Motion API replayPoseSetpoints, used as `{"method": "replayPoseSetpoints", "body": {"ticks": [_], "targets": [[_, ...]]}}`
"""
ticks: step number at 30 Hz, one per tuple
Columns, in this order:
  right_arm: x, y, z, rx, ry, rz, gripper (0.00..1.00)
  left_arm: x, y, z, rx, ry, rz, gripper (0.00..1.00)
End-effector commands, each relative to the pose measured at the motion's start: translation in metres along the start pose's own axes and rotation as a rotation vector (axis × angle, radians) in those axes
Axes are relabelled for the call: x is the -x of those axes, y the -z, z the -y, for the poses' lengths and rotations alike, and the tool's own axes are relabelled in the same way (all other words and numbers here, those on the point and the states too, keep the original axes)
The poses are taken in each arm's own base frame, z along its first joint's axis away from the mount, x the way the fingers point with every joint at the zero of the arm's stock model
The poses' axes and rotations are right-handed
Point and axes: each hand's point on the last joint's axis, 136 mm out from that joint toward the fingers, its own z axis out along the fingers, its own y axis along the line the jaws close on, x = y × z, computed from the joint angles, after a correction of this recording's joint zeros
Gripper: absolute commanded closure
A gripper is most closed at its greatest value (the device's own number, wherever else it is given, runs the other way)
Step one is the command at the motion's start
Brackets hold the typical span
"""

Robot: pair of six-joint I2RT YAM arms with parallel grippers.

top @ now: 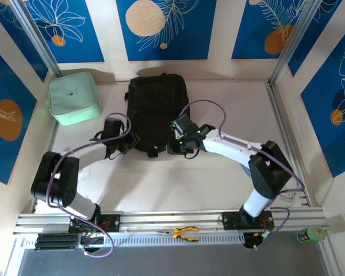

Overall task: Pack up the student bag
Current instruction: Zip the student bag at the top-center of the table.

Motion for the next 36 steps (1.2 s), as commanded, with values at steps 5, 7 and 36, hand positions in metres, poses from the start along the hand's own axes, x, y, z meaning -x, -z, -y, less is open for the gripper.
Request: {"method": "replayPoseSetpoints", "body": {"ticks": [5, 7, 36], "targets": [[0.014, -0.019, -0.027, -0.042, 0.147, 0.092, 0.61, 0.000, 0.015, 0.039, -0.135, -0.039, -0.042, 1.00], [0.015, -0.028, -0.032, -0.070, 0.168, 0.109, 0.61, -0.001, 0.015, 0.043, -0.153, -0.033, -0.051, 1.00], [0.004, -0.013, 0.024, -0.317, 0.040, 0.089, 1.00, 0.022, -0.005, 0.028, -0.039, -0.149, 0.011, 1.00]]}}
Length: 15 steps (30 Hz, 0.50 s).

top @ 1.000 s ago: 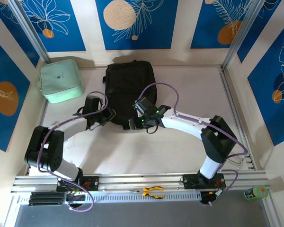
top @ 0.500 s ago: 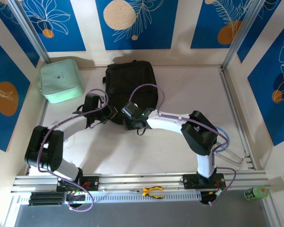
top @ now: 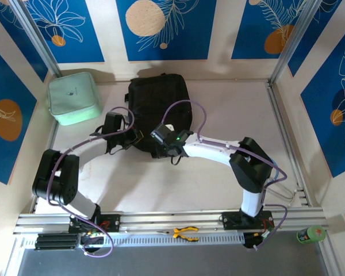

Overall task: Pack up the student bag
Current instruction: Zip the student bag at the top-center of the table.

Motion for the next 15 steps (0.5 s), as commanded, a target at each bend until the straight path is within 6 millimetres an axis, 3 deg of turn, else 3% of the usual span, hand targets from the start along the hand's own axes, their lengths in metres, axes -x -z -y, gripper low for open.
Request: {"method": "replayPoseSetpoints", "body": {"ticks": [1, 10, 15], "targets": [[-0.010, 0.010, 0.032, -0.033, -0.047, -0.076, 1.00, 0.024, -0.004, -0.002, 0.032, -0.032, 0.080, 1.00], [-0.004, 0.013, 0.069, -0.134, -0.076, -0.117, 1.00, 0.025, -0.013, -0.003, 0.042, -0.044, 0.052, 1.00], [-0.002, 0.019, 0.078, -0.149, -0.141, -0.125, 1.00, 0.028, -0.016, 0.000, 0.033, -0.060, 0.047, 1.00]]}}
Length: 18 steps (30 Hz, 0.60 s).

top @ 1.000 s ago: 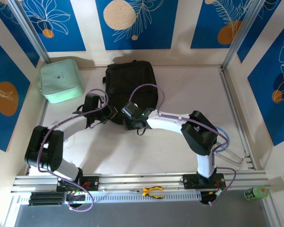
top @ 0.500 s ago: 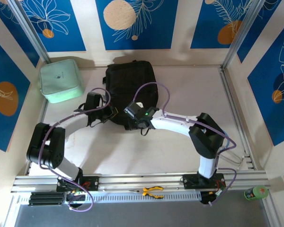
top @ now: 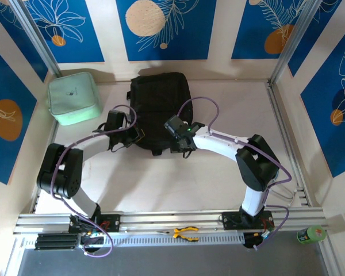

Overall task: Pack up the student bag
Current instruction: Zip the student bag at the top-center of the table.

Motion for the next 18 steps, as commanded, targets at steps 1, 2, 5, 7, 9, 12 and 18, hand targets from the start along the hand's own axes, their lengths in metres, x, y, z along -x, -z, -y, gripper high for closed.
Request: {"method": "replayPoseSetpoints", "body": {"ticks": [1, 2, 5, 7, 9, 12, 18], "targets": [[-0.002, 0.018, 0.018, -0.042, -0.053, -0.032, 1.00, 0.021, -0.002, 0.001, 0.021, -0.043, 0.055, 1.00], [-0.002, 0.019, 0.016, -0.031, -0.052, -0.035, 1.00, 0.023, -0.002, 0.003, 0.020, -0.050, 0.056, 1.00], [0.000, 0.025, -0.006, 0.076, 0.002, -0.039, 1.00, 0.030, -0.003, 0.006, 0.030, -0.079, 0.059, 1.00], [-0.001, 0.029, -0.027, 0.175, 0.042, -0.052, 1.00, 0.038, -0.005, 0.004, 0.053, -0.097, 0.069, 0.92], [-0.002, 0.035, -0.050, 0.284, 0.075, -0.067, 1.00, 0.048, -0.005, 0.001, 0.066, -0.102, 0.090, 0.78], [-0.001, 0.041, -0.080, 0.410, 0.114, -0.078, 1.00, 0.067, 0.001, -0.003, 0.082, -0.093, 0.136, 0.53], [0.018, 0.045, -0.127, 0.548, 0.120, -0.073, 1.00, 0.081, 0.042, -0.011, 0.141, -0.064, 0.258, 0.42]]}}
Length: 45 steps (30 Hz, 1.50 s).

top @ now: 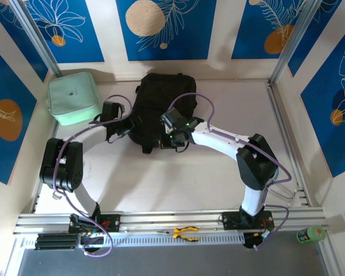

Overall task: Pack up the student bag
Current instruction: Zip the student bag at the top-center of the table.

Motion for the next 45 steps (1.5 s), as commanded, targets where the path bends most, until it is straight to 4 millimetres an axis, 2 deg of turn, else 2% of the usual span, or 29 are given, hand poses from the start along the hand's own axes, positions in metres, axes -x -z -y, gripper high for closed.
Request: {"method": "replayPoseSetpoints", "body": {"ticks": [1, 5, 7, 10, 14, 18, 25, 28, 34, 38, 41, 43, 45], "targets": [[0.012, -0.004, -0.047, 0.173, 0.058, -0.002, 1.00, 0.016, 0.031, -0.010, 0.067, 0.007, 0.106, 0.40], [0.020, -0.015, -0.067, 0.239, 0.089, -0.007, 1.00, 0.003, 0.050, -0.023, 0.082, 0.065, 0.123, 0.34], [0.018, -0.020, -0.074, 0.251, 0.106, -0.029, 1.00, -0.006, 0.054, -0.021, 0.048, 0.095, 0.107, 0.31], [0.013, -0.025, -0.079, 0.260, 0.131, -0.045, 1.00, -0.020, 0.049, -0.010, -0.042, 0.174, 0.048, 0.31], [0.010, -0.027, -0.080, 0.275, 0.133, -0.056, 1.00, -0.032, 0.037, -0.004, -0.100, 0.295, -0.011, 0.36], [0.009, -0.029, -0.083, 0.288, 0.134, -0.057, 1.00, -0.036, 0.028, -0.017, -0.043, 0.357, -0.013, 0.42], [0.003, -0.031, -0.077, 0.256, 0.134, -0.075, 1.00, -0.036, 0.018, -0.013, -0.061, 0.389, -0.022, 0.52], [0.005, -0.032, -0.072, 0.218, 0.119, -0.077, 1.00, -0.036, 0.020, -0.021, -0.026, 0.400, -0.003, 0.52], [0.007, -0.033, -0.071, 0.202, 0.099, -0.078, 1.00, -0.037, 0.033, -0.036, 0.056, 0.418, 0.043, 0.44], [0.009, -0.034, -0.072, 0.205, 0.095, -0.078, 1.00, -0.042, 0.034, -0.031, 0.034, 0.476, 0.018, 0.40], [0.009, -0.034, -0.073, 0.210, 0.100, -0.079, 1.00, -0.038, 0.031, -0.022, -0.008, 0.487, 0.023, 0.40], [0.008, -0.034, -0.074, 0.213, 0.101, -0.083, 1.00, -0.037, 0.027, -0.016, -0.026, 0.480, 0.004, 0.42], [0.008, -0.032, -0.074, 0.214, 0.105, -0.084, 1.00, -0.038, 0.021, -0.012, -0.039, 0.476, -0.015, 0.49]]}}
